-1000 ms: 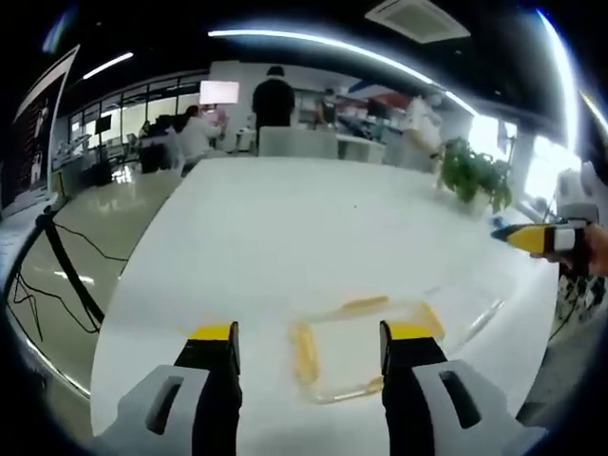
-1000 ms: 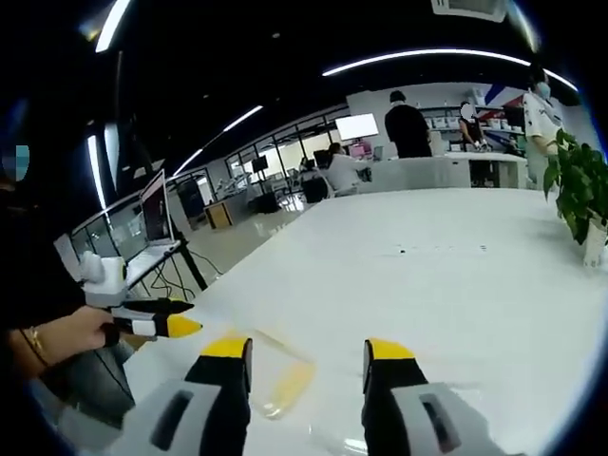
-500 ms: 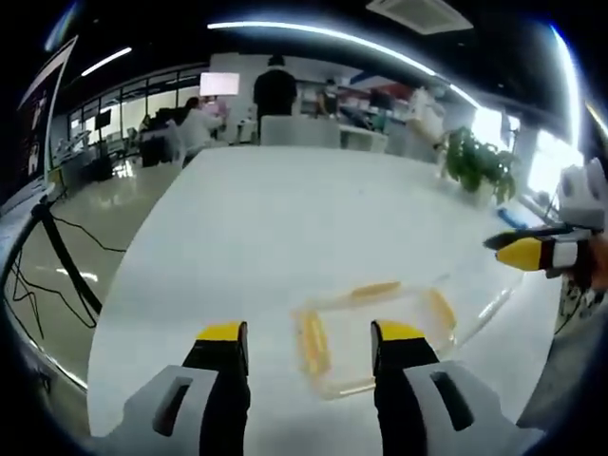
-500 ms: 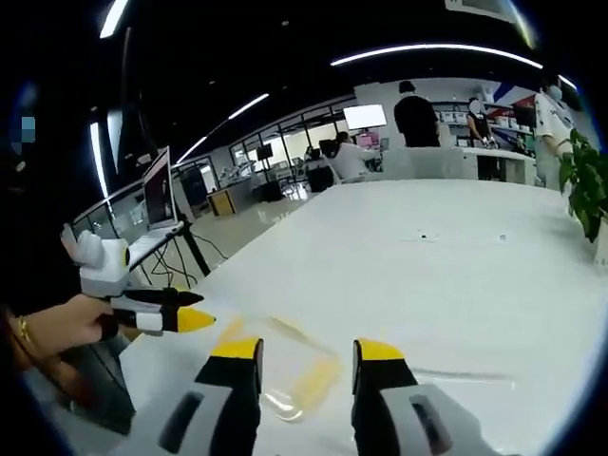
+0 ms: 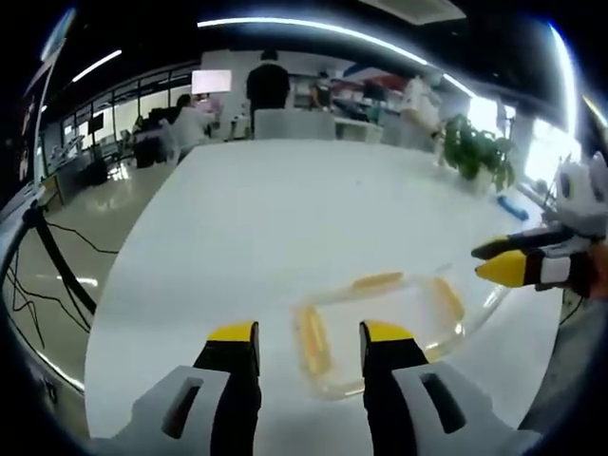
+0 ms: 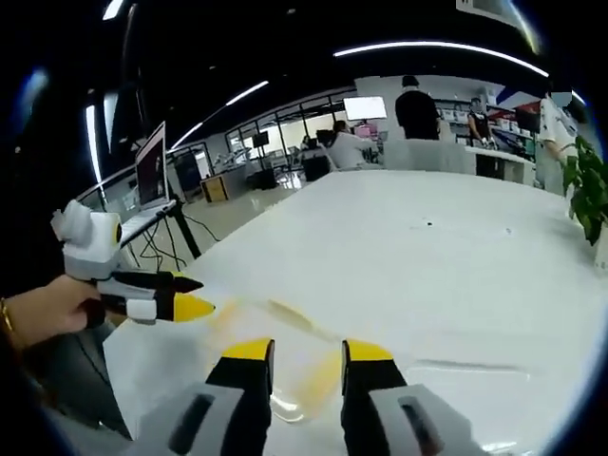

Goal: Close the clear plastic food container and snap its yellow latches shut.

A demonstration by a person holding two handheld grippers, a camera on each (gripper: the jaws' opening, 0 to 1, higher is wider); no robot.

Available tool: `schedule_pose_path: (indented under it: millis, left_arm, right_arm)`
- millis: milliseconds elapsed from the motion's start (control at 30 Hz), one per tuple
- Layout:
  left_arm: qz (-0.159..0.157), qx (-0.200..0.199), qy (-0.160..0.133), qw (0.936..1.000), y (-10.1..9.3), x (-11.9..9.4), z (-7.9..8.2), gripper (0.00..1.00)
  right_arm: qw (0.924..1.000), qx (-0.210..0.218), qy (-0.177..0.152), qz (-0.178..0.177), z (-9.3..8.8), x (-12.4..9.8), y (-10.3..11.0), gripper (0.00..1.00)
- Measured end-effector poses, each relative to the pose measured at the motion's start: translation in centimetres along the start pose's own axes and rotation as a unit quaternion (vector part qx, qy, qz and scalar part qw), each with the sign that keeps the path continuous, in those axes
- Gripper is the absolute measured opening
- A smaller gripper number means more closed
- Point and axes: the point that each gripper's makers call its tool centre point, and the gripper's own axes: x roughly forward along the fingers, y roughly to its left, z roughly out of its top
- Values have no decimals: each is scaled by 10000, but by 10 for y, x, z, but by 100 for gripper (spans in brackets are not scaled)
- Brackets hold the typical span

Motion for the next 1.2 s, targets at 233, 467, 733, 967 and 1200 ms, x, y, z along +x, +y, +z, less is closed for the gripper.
schedule_pose_path:
  millis: [233,467,733,967,1200]
  left_arm:
    - [18,-1,57,10000,0,2,-4,35]
    - [28,-2,125,9999,2,7,-11,31]
    - [-34,63,216,9997,-2,10,-16,24]
    - [-36,108,304,9995,-2,11,-23,21]
    - [-39,168,341,9993,-2,13,-26,19]
  right_arm:
    - [9993,-206,195,-249,-16,8,-2,18]
    - [9990,-189,242,-332,-25,13,5,16]
    - [9983,-109,363,-449,-33,19,-2,16]
    - [9972,-208,500,-525,-43,21,-2,14]
    - [9965,-287,587,-531,-49,22,-1,10]
